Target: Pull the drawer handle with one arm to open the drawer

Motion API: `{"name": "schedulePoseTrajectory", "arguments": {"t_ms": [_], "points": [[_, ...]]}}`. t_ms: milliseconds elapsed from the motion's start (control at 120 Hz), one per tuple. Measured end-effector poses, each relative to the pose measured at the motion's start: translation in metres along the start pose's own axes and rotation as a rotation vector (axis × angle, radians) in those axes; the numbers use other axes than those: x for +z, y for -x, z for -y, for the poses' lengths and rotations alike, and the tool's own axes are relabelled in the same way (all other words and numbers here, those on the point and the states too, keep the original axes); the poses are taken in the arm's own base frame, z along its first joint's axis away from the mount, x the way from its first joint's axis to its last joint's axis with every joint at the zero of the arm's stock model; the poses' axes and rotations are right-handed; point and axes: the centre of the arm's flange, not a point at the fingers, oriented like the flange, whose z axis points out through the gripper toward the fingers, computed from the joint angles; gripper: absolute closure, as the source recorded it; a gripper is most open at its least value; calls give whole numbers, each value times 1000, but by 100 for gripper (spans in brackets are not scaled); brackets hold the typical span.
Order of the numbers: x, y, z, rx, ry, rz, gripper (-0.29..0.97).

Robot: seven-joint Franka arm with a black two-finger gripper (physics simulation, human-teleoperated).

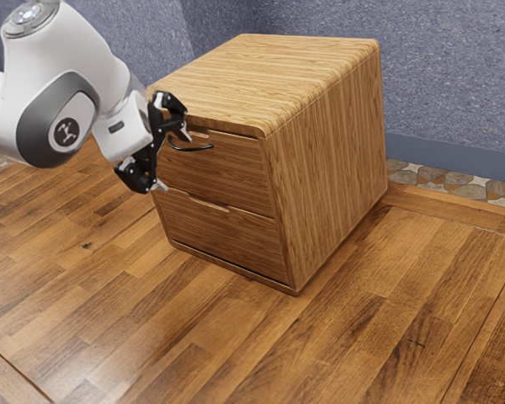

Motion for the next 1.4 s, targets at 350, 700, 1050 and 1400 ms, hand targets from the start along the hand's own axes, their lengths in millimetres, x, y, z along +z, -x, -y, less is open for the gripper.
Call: {"name": "schedulePoseTrajectory", "arguments": {"t_ms": [350, 700, 1050, 1400], "points": [[15, 8, -7, 49, 25, 3, 0], [2, 12, -13, 72, 6, -10, 4], [-10, 13, -34, 83, 6, -27, 0], [-17, 14, -49, 92, 5, -34, 2]]}}
